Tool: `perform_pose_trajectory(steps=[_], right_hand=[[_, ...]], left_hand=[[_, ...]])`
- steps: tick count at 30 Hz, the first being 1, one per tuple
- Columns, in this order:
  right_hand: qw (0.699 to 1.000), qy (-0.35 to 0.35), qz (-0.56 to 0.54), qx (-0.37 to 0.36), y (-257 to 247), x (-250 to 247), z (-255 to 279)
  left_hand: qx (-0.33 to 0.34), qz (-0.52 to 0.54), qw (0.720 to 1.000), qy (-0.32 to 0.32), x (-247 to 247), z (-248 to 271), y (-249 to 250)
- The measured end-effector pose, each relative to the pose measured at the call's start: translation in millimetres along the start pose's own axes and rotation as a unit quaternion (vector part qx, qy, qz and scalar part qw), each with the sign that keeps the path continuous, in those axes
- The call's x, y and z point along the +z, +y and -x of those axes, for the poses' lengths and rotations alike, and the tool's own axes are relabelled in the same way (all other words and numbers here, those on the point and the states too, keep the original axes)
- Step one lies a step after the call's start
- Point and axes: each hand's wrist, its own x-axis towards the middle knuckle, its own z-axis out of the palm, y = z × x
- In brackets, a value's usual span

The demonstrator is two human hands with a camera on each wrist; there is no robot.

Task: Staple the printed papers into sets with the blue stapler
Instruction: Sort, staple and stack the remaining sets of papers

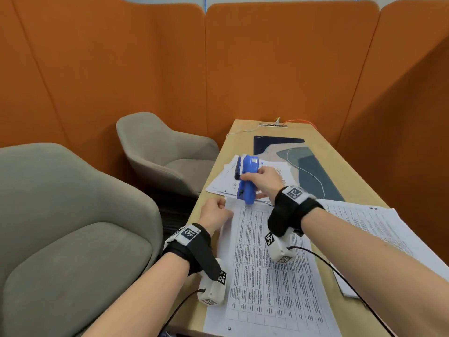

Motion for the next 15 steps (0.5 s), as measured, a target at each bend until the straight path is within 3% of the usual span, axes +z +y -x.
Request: perform_pose_trajectory(steps=[5,11,15], right_hand=[[0.999,-0.004,0.043,0.012,3.2,14.9,10.1],[0.999,-0.053,-0.006,0.006,14.1,33.3,-13.3],[1.0,-0.018,0.007,0.007,-2.2,36.3,5.2]], left_hand=[[0.007,0.02,1.0,0.022,0.1,2.2,3.2],[-0.001,0.021,0.999,0.04,-0.1,2.5,12.2],[-0.006,0.031,0.999,0.034,-1.5,1.5,14.7]])
